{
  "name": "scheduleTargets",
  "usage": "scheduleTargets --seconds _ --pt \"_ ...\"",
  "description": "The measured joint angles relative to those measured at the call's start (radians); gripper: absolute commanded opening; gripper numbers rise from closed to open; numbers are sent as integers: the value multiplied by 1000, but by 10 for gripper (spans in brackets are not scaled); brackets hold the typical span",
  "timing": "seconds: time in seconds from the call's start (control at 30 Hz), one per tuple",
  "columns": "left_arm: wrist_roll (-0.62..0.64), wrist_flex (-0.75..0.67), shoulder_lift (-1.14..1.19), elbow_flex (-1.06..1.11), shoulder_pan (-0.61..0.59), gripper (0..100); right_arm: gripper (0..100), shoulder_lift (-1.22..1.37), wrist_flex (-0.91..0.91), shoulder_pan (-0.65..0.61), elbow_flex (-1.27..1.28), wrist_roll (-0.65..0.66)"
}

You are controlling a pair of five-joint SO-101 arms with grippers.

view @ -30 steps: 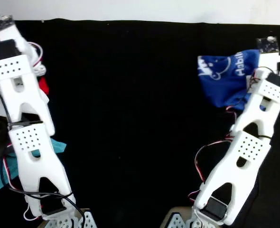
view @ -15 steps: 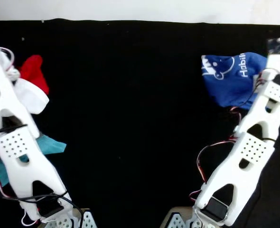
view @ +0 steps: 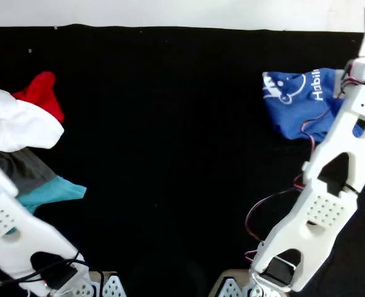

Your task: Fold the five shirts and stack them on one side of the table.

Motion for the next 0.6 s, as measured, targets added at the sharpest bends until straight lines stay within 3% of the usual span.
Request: scheduleTargets --seconds 0.13,0.43,0.5,0.6 --pt "-86 -26 18 9 -69 245 255 -100 109 -77 0 0" --pt "-123 -124 183 12 -34 243 255 -321 238 -181 -2 0" --pt "-123 -144 212 12 -20 197 253 -382 241 -181 15 0" --pt "-123 -150 227 12 -6 0 252 -491 241 -181 110 0"
